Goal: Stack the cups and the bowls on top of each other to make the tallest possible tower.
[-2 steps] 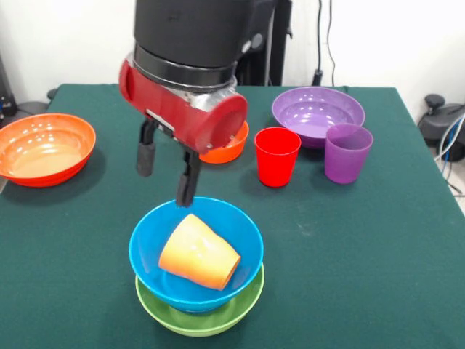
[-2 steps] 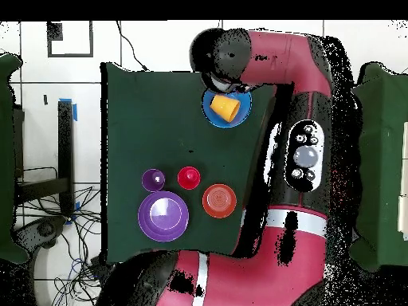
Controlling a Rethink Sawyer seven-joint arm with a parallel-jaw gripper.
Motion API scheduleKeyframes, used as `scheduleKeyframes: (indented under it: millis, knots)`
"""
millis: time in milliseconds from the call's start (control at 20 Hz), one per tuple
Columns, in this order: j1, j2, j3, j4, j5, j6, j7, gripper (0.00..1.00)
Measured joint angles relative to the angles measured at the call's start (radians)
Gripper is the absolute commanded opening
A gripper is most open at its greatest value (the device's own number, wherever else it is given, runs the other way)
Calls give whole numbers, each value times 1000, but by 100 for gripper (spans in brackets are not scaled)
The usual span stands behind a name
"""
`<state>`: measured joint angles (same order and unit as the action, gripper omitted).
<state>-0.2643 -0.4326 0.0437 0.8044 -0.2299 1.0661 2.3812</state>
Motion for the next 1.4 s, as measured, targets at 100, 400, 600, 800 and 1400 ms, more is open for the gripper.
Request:
scheduleKeyframes:
  millis: [100,400,600,800,1400]
  knots:
    - [-8,-6,6,12,0,-8,0,100]
    - [-33,-24,33,64,1,-50,0,100]
    - [-43,-37,52,106,1,-84,0,100]
    - [-44,-48,66,139,1,-110,0,100]
    - [-55,-65,131,205,1,-219,0,100]
